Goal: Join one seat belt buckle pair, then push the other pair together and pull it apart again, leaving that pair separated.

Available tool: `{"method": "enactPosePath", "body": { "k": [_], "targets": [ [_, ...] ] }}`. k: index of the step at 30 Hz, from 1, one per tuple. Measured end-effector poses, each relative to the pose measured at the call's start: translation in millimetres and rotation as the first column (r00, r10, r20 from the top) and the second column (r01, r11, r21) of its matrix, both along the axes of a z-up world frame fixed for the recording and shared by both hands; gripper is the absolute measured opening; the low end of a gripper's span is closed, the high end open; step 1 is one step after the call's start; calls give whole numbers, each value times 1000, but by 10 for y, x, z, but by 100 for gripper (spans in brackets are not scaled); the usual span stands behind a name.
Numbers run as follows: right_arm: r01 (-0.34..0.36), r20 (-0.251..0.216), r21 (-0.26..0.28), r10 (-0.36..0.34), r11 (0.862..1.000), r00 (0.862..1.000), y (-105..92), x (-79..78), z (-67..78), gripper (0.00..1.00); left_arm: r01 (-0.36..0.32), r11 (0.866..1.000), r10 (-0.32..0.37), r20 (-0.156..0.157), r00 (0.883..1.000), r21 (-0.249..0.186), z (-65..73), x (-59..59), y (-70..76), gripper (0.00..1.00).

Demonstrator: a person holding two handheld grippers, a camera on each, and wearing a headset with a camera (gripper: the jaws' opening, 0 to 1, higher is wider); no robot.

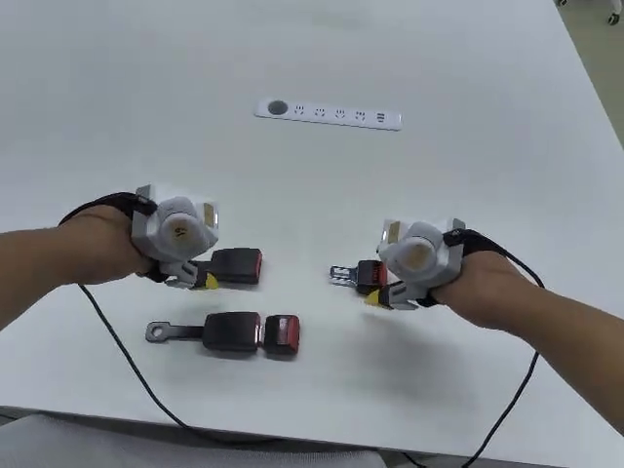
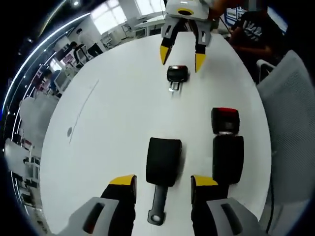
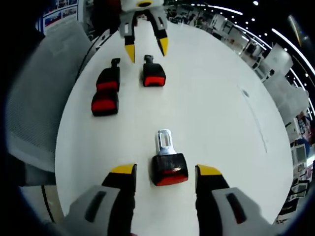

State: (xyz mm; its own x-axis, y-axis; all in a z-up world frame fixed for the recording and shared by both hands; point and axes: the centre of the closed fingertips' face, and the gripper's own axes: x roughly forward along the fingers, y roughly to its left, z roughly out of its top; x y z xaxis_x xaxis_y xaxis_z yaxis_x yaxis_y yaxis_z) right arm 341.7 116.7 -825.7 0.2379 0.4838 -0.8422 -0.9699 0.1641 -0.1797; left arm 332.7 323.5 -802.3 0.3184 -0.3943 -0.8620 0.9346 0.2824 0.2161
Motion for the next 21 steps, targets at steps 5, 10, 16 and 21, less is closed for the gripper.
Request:
{"method": "enactPosePath", "body": {
  "k": [5,10,16,21],
  "targets": [
    [9,14,92,-11,996,1000,170,-232,244,54,-56,997,58,39,998,-52,241,-191,145,52],
    [68,11,153,-70,986,997,194,-400,351,63,-127,987,134,62,989,-98,414,-355,317,61],
    [141,3,194,-145,971,989,72,-541,424,69,-222,961,235,66,970,-162,527,-602,498,66],
    [200,-2,230,-205,952,979,-22,-609,486,77,-258,950,271,57,961,-176,523,-763,643,78]
  ]
}}
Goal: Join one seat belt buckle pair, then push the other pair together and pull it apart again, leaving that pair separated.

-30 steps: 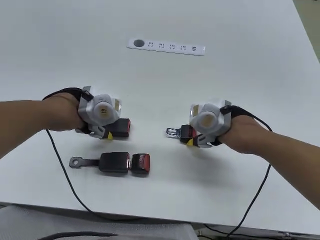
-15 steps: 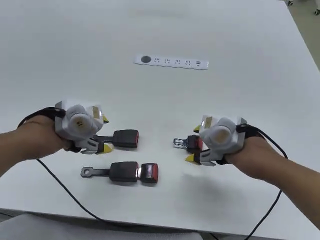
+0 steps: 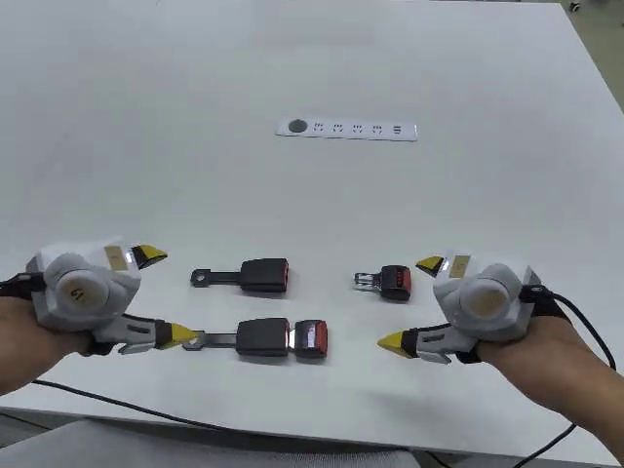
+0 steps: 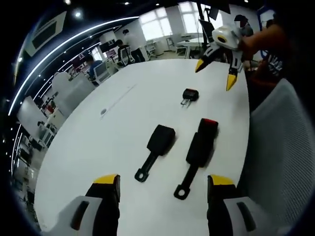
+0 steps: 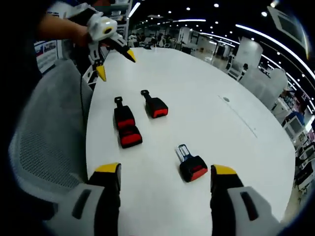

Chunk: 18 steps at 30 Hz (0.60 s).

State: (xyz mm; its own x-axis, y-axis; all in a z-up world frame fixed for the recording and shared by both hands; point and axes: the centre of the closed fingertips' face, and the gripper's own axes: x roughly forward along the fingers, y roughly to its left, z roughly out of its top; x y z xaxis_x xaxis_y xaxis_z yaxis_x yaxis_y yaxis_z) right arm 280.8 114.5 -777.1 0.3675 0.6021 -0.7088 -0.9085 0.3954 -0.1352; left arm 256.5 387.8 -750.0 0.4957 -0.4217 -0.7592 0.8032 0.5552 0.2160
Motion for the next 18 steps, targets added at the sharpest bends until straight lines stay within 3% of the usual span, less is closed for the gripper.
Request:
{"method": "enactPosePath", "body": {
  "k": [6,10,14,18],
  "targets": [
    [26,-29,33,-25,999,999,-97,-167,-57,83,-91,994,92,19,996,-58,84,-125,174,90],
    [69,-10,58,-68,996,998,-153,-174,-26,100,-147,986,149,31,988,-73,122,-189,308,100],
    [86,-1,64,-86,994,996,-190,-174,-11,100,-168,983,169,5,986,-79,82,-277,373,100],
    [106,-4,67,-106,992,994,-220,-176,-18,100,-193,978,195,14,981,-76,95,-282,399,100]
  ]
}}
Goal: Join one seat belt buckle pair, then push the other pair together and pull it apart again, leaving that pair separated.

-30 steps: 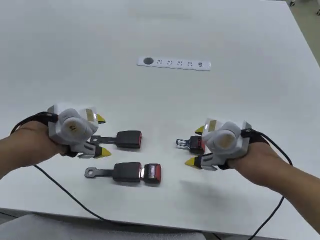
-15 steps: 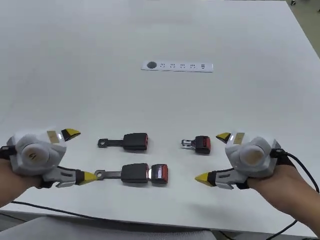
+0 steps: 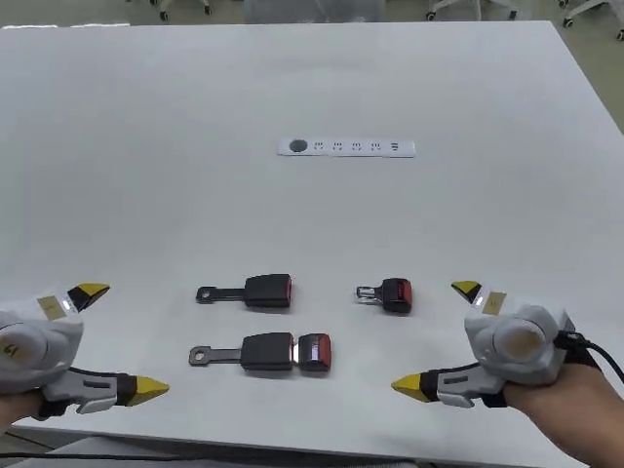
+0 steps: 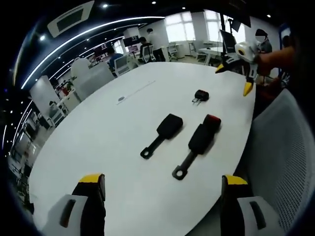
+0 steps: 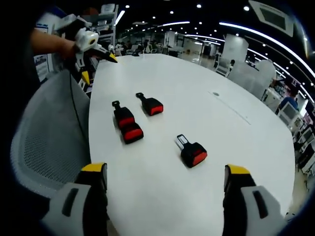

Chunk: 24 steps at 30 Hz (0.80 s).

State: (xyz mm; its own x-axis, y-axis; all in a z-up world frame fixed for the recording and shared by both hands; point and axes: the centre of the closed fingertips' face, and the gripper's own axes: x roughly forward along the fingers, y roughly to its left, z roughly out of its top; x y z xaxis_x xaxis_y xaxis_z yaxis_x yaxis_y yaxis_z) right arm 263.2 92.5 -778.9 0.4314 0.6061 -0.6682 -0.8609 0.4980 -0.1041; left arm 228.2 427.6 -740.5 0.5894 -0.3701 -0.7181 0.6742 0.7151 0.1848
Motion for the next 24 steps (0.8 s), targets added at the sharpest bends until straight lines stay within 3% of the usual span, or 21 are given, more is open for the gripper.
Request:
{"method": "enactPosePath", "body": {
  "k": [11,16,19,21,24],
  "targets": [
    [42,2,12,-42,999,999,-90,-44,36,100,-37,999,36,29,999,36,-9,-84,62,100],
    [39,-6,-4,-39,999,999,-126,-49,16,100,-52,998,51,33,998,29,11,-117,86,100],
    [29,7,-12,-29,1000,1000,-122,-44,31,100,-54,998,53,34,998,31,25,-139,98,100],
    [28,47,-5,-28,1000,998,-97,-14,117,100,-52,998,50,34,998,36,36,-156,104,100],
    [39,48,18,-40,999,998,-56,-5,161,99,-50,998,48,35,998,40,46,-178,104,100]
  ]
}}
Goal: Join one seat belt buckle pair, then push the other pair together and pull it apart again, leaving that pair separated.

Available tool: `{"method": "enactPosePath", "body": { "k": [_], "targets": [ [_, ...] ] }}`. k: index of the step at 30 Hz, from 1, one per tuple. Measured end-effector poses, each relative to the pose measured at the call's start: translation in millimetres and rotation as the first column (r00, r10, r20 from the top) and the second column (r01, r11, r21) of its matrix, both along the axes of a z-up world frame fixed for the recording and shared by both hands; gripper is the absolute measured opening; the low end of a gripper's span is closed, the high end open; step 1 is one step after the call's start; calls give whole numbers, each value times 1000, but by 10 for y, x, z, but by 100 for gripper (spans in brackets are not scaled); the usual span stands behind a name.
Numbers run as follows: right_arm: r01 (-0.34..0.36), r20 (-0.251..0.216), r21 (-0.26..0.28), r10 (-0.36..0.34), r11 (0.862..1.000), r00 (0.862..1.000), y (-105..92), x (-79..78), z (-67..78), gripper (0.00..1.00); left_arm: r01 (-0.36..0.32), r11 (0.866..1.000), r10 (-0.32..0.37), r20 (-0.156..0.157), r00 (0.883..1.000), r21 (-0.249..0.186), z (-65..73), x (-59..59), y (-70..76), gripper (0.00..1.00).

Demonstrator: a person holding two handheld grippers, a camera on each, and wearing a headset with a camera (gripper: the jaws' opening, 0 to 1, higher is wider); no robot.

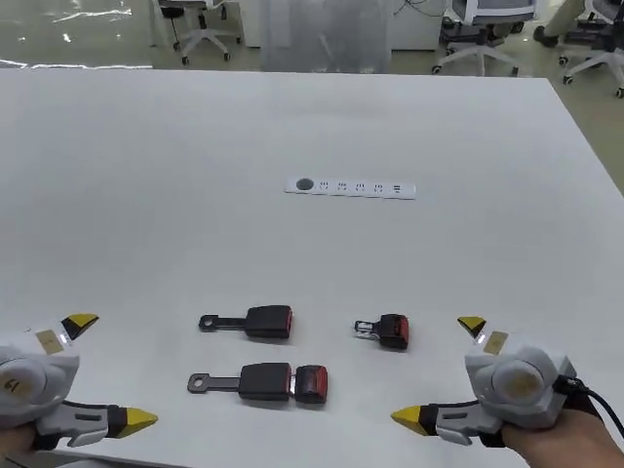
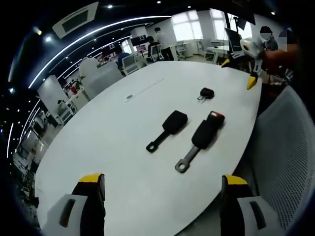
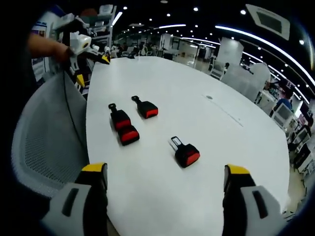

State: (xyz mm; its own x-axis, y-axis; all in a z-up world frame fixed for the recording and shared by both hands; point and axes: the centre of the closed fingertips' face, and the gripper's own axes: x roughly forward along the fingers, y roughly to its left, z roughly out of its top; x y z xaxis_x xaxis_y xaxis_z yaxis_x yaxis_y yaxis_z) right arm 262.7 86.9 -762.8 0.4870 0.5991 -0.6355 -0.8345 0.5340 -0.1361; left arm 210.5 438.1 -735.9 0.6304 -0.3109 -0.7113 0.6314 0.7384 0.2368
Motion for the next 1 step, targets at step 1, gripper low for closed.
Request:
{"method": "enactPosePath", "body": {
  "k": [1],
  "targets": [
    [6,4,4,-6,1000,1000,12,-2,14,99,0,1000,0,0,1000,0,3,-6,-2,100]
  ]
}}
